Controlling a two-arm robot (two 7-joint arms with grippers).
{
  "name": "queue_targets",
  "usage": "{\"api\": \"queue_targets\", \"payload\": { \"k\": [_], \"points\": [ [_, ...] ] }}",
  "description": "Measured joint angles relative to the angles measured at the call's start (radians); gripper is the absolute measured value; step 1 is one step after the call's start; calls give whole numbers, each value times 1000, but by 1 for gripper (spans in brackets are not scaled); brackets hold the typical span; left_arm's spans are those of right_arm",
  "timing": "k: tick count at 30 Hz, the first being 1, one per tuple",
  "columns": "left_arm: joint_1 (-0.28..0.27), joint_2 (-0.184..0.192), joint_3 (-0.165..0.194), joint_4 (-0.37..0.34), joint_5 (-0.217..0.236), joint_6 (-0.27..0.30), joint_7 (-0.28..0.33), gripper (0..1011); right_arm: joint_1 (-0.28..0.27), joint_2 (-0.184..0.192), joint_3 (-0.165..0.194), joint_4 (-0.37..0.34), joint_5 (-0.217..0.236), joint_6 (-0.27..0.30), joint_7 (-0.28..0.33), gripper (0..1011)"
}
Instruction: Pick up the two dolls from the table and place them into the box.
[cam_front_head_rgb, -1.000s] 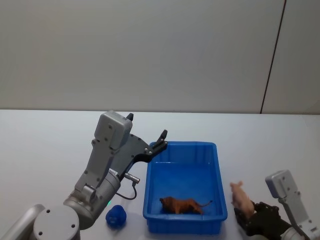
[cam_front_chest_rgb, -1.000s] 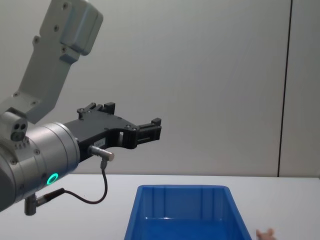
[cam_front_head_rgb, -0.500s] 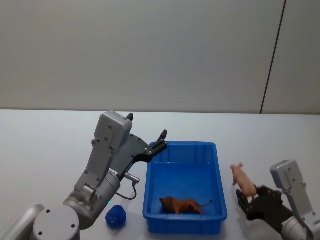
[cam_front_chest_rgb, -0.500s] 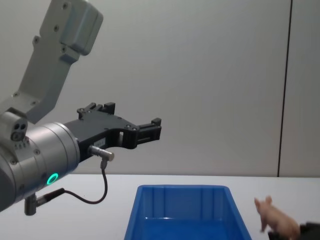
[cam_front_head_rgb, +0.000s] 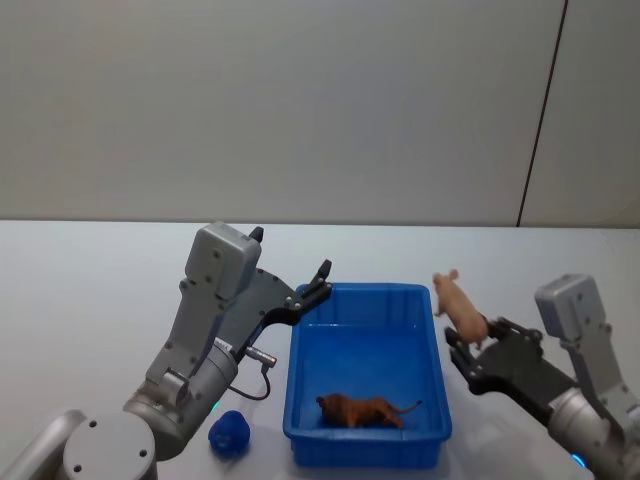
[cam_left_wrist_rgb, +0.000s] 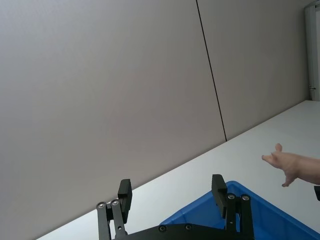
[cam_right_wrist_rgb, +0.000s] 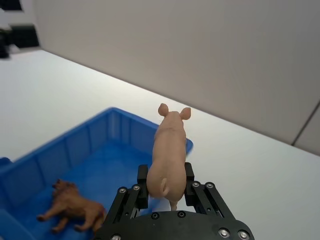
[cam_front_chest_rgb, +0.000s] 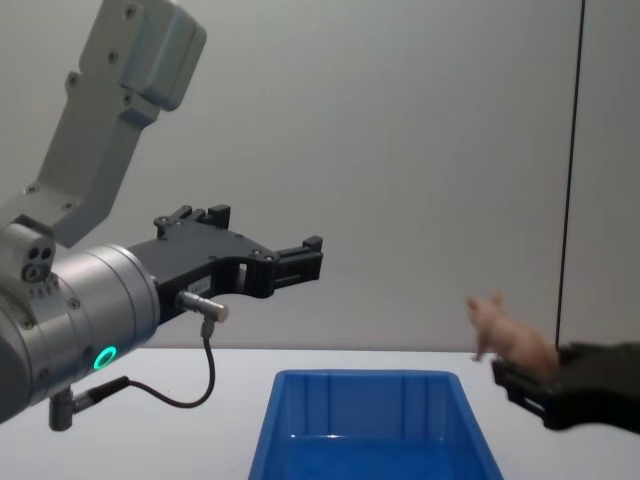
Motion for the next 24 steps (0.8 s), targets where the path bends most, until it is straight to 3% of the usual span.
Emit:
{"api": "queue_targets", "payload": {
  "k": [6, 13, 24],
  "points": [
    [0, 0, 0, 0, 0, 0, 0, 1001, 14, -8, -8, -23, 6, 21, 52, 371],
    [0, 0, 0, 0, 0, 0, 0, 1001, 43, -32, -28, -27, 3, 82, 114, 373],
    [0, 0, 0, 0, 0, 0, 0, 1001, 77, -62, -47, 15, -21, 132, 133, 682]
  ]
}}
